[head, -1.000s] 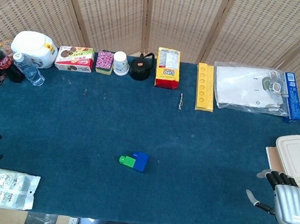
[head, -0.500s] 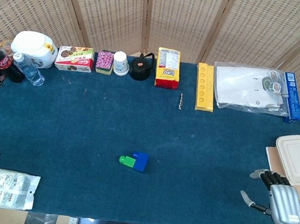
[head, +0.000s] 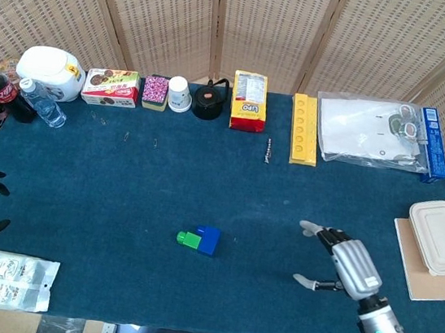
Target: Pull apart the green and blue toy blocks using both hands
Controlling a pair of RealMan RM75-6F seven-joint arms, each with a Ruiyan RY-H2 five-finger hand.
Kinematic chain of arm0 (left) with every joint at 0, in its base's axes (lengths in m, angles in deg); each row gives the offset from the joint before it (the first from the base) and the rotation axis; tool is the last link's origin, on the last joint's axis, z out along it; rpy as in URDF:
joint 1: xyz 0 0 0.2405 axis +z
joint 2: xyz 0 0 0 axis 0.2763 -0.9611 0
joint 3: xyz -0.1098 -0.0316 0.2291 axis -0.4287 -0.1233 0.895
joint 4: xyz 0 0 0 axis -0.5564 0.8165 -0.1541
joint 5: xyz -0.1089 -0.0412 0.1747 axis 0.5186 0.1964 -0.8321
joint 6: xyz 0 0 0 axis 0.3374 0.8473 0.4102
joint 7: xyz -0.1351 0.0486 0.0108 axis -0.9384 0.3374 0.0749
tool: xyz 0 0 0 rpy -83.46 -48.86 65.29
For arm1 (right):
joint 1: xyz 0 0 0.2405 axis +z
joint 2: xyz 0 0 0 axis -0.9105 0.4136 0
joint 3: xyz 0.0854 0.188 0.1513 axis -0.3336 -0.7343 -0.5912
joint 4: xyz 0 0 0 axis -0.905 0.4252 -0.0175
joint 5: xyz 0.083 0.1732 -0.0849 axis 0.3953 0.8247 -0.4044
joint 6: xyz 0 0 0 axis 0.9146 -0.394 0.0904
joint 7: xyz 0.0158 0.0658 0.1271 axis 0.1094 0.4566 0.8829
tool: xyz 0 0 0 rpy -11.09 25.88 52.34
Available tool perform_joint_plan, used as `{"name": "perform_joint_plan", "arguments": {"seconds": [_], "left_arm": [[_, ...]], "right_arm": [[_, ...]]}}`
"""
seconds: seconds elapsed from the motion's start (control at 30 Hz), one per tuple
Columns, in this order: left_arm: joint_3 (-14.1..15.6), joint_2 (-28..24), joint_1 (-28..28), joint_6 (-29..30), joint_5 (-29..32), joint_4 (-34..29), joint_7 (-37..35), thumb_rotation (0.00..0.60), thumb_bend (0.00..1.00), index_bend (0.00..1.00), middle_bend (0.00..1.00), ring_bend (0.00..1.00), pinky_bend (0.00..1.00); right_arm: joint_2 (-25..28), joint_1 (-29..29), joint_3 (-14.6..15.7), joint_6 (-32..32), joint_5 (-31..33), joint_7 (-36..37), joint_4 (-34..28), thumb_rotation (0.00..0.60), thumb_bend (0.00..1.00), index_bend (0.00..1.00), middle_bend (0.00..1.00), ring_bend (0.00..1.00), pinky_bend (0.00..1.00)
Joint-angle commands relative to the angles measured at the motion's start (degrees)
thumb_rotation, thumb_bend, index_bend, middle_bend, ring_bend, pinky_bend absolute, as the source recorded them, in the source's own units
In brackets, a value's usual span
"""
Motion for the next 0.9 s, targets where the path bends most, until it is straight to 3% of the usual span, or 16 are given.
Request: {"name": "perform_joint_plan", "arguments": {"seconds": [0.03,0.27,0.43,0.9], "left_arm": [[-0.3,-0.4,-0.5,-0.5,0.3,-0.5,0.4,0.600,0.16,0.45,0.32,0.30,0.33],[-1.2,-1.6,-1.6,-1.5,0.8,-1.5,1.0,0.600,0.16,0.45,0.32,0.30,0.33],[-1.6,-2.1,-2.6,-3.1,1.7,-1.2,0.7,0.600,0.16,0.45,0.32,0.30,0.33],[-2.0,-2.4,-3.4,-3.7,2.5,-0.5,-0.1,0.600,0.16,0.45,0.32,0.30,0.33]], "right_arm": [[-2.1,2.8,-1.2,2.8,0.1,-0.1,-1.1,0.355,0.15,0.05,0.22,0.28,0.36],[-6.5,7.2,-3.0,7.9,3.2,-4.1,-2.7,0.349,0.14,0.00,0.15,0.22,0.35],[-12.1,10.8,-4.6,12.7,8.1,-10.9,-2.4,0.351,0.14,0.00,0.14,0.21,0.35],[-19.0,14.7,-5.6,15.5,15.5,-19.4,-0.3,0.352,0.14,0.00,0.12,0.21,0.34]]}}
